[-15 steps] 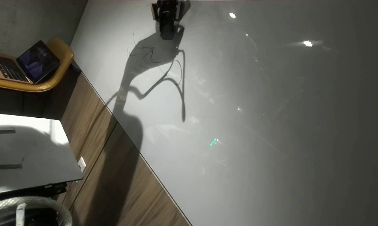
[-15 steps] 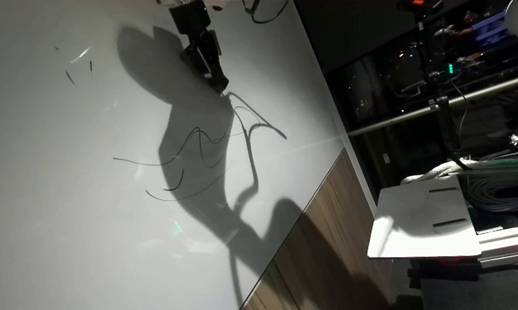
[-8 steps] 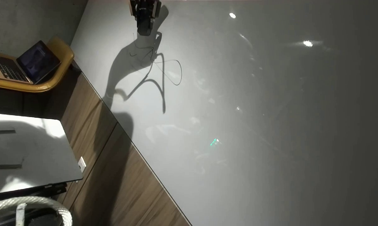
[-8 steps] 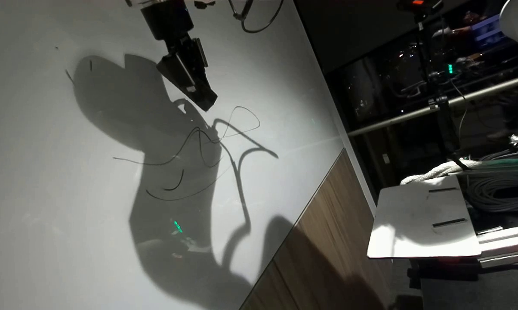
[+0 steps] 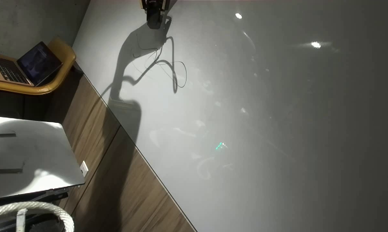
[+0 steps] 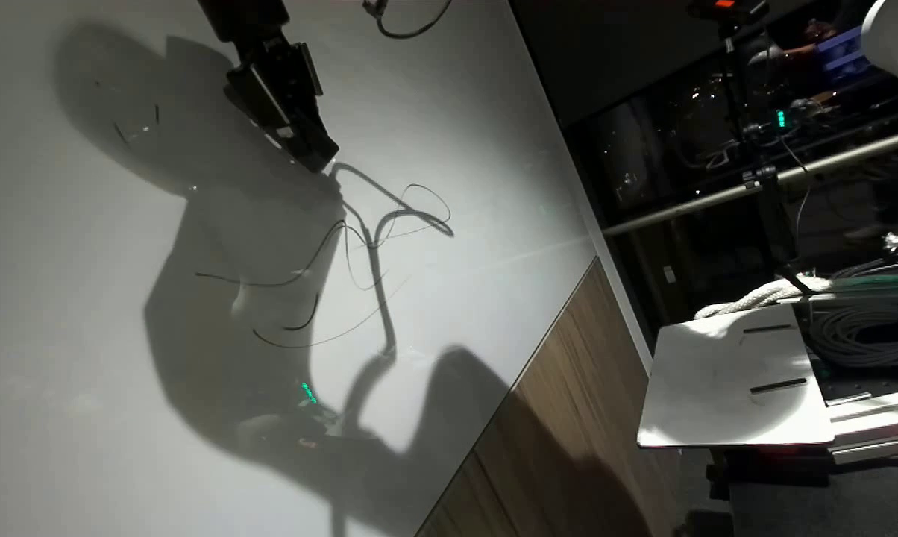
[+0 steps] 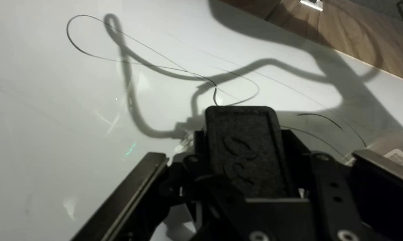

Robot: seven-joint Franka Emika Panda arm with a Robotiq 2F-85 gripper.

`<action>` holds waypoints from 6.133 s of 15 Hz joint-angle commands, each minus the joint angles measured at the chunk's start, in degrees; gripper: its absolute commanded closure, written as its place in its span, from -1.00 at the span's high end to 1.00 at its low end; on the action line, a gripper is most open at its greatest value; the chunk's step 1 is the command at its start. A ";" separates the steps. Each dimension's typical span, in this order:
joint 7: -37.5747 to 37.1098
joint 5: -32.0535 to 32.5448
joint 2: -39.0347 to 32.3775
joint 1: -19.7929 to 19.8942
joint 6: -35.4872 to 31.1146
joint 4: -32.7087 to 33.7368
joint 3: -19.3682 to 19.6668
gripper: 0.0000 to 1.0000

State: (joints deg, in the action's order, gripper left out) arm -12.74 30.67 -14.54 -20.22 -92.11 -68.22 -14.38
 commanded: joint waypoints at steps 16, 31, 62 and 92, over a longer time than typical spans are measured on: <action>4.62 4.88 -18.88 -12.28 7.89 30.26 5.41 -0.37; 6.32 4.79 -27.21 -21.61 10.60 41.65 14.00 -0.37; 6.62 5.33 -21.62 -26.26 -1.78 42.97 21.87 -0.37; 5.76 -2.03 -27.99 -18.52 1.71 43.50 22.25 -0.37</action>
State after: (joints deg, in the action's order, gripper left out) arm -7.68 29.59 -38.54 -41.69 -86.27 -26.07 7.06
